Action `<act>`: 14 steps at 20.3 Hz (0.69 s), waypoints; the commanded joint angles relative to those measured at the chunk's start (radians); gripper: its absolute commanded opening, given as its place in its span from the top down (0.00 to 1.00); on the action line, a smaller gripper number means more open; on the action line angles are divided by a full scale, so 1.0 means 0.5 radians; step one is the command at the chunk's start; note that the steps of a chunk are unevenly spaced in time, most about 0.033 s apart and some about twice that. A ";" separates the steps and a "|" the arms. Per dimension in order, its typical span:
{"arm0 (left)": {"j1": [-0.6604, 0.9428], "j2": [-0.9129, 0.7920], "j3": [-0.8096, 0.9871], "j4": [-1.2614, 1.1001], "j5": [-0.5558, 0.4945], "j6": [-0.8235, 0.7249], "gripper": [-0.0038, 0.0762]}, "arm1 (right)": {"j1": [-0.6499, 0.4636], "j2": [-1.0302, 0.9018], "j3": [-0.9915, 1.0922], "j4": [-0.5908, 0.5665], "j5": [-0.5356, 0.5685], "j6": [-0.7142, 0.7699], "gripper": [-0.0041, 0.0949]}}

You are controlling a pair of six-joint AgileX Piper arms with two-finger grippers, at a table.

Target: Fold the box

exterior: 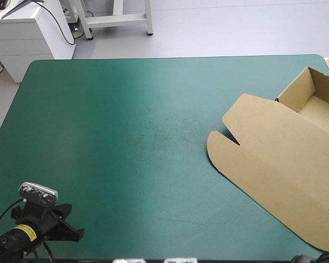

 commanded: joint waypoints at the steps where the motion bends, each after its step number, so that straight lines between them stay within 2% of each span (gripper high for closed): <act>1: -0.009 0.017 -0.046 -0.020 -0.100 -0.005 0.96 | -0.011 -0.265 0.159 0.081 0.006 -0.082 0.61; 3: -0.009 0.017 -0.046 -0.020 -0.100 -0.005 0.96 | -0.011 -0.438 0.421 0.118 0.006 -0.082 0.61; 6: -0.009 0.017 -0.046 -0.020 -0.100 -0.005 0.96 | 0.053 -0.762 0.749 0.214 -0.054 -0.129 0.69; 9: -0.009 0.017 -0.046 -0.020 -0.100 -0.005 0.96 | 0.328 -1.043 0.894 0.218 -0.127 -0.209 0.79; 11: -0.009 0.017 -0.046 -0.020 -0.100 -0.005 0.96 | 0.617 -1.218 0.924 0.140 -0.132 -0.245 0.82; 14: -0.009 0.017 -0.046 -0.020 -0.100 -0.005 0.96 | 0.852 -1.390 0.983 0.028 -0.104 -0.252 0.82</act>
